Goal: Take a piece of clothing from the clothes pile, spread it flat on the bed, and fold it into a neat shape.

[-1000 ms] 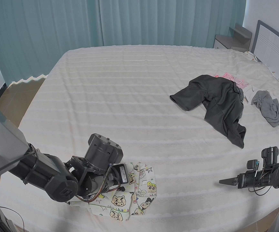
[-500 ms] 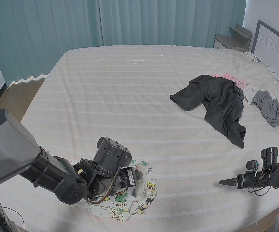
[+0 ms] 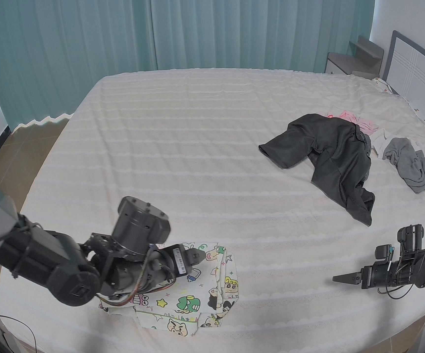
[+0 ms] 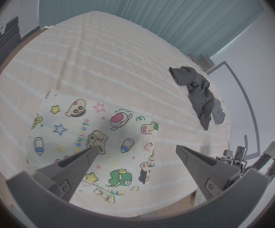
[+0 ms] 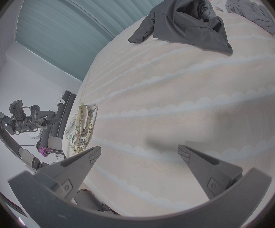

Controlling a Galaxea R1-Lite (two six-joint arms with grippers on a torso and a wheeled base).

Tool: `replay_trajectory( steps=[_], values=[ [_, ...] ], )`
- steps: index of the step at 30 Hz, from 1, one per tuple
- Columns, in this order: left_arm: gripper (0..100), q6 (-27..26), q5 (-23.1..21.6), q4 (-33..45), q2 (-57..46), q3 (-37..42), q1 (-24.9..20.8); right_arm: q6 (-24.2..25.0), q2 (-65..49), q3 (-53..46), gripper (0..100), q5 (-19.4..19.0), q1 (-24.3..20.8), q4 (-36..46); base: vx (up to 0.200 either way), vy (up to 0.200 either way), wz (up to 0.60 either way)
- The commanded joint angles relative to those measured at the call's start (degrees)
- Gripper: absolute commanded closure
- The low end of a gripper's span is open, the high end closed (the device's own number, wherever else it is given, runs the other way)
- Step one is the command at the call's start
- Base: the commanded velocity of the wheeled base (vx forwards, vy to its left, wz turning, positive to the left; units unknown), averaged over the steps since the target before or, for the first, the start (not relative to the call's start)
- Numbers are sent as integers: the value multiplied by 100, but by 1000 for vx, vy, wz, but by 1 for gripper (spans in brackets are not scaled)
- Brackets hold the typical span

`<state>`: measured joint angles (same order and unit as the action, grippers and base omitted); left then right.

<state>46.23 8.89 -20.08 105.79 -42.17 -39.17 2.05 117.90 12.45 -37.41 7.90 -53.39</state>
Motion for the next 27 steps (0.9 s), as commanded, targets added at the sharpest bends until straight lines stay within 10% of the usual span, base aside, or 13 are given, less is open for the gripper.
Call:
replay_trajectory(
  steps=[1, 15, 27],
  values=[
    [0, 0, -660, -75, -1447, 1018, 735, 59, -197, -181, 0, -29, -263, -198, 0, 0, 0],
    [0, 0, -941, -2202, -1869, 2969, 1403, 1606, -47, -199, 0, 138, -1511, -1595, -43, 0, 0],
    [0, -44, -941, -2554, -1851, 3118, 1676, 2819, 585, 1076, 0, 1474, -3216, -1815, -100, 0, 0]
  ],
)
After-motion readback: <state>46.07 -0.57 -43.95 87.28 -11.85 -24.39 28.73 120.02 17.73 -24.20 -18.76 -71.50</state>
